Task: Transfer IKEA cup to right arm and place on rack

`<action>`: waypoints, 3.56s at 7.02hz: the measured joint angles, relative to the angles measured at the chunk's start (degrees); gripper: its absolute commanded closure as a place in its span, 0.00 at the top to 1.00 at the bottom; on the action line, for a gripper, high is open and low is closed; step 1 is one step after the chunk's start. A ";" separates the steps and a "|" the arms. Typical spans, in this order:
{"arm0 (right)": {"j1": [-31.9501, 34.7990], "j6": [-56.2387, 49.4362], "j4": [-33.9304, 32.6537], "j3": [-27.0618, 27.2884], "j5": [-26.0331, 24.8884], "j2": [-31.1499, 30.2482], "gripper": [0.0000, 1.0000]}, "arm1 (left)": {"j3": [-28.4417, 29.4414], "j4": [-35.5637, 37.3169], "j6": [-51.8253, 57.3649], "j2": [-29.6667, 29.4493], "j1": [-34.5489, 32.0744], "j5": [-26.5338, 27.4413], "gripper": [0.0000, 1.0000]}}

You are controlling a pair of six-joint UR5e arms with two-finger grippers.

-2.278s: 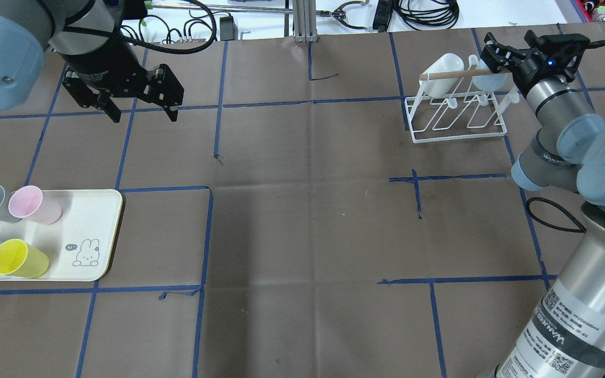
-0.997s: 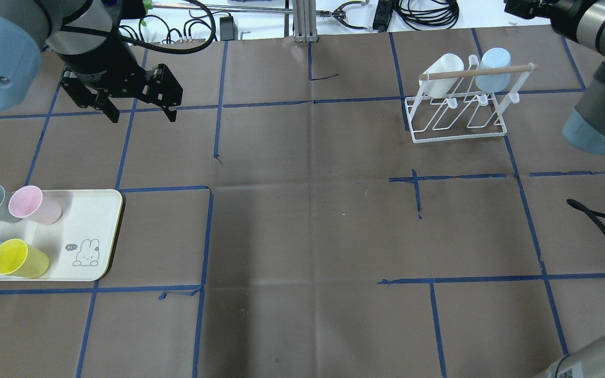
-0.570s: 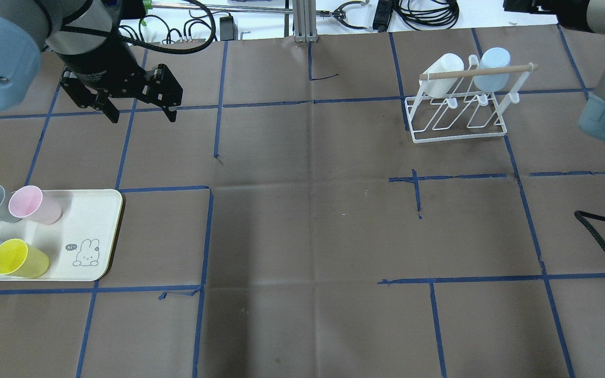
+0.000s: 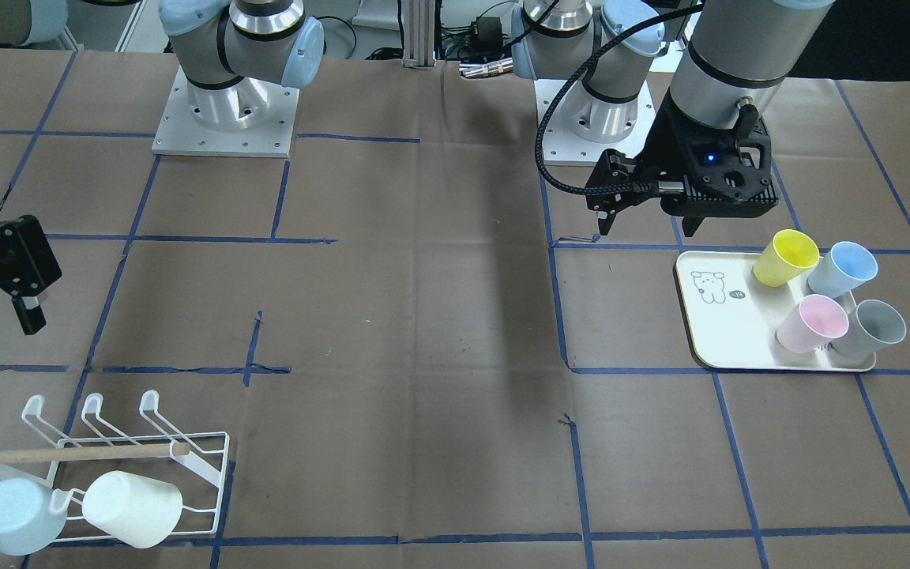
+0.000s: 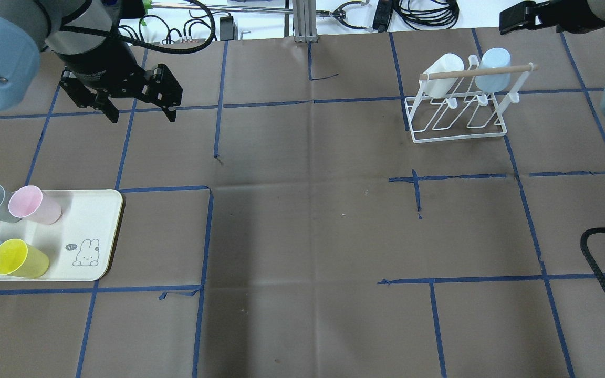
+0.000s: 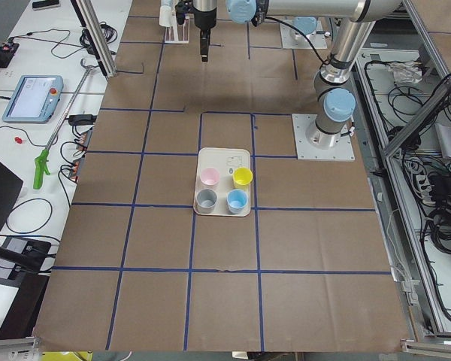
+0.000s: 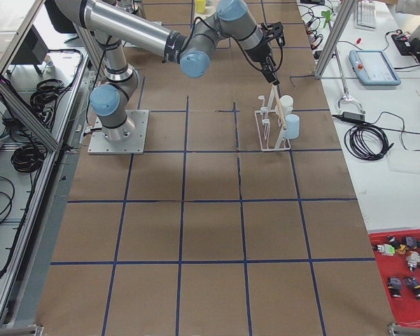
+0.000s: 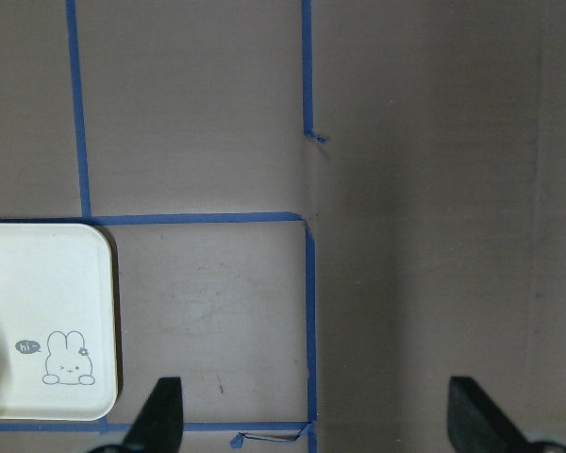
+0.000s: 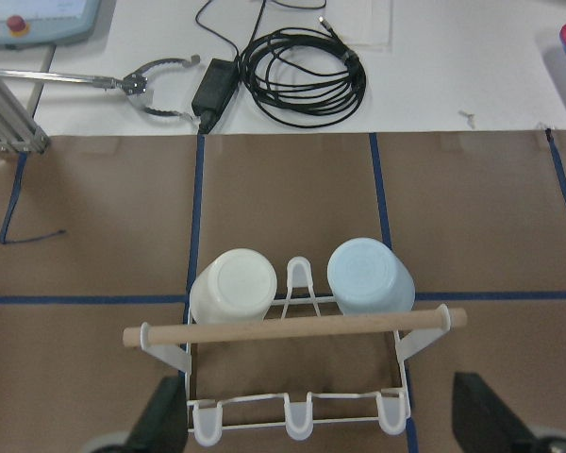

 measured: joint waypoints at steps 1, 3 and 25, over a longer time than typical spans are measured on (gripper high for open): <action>0.78 -0.06 9.37 -2.05 -0.70 -1.67 1.00 | 0.01 0.00 0.00 -0.01 0.00 0.00 1.00; 1.60 0.15 21.90 -5.27 -1.04 -3.55 1.00 | 0.09 0.06 0.01 -0.04 0.00 -0.06 1.00; 19.66 9.73 42.27 -2.51 -5.97 -6.48 1.00 | 0.21 0.00 0.08 0.14 0.00 0.00 1.00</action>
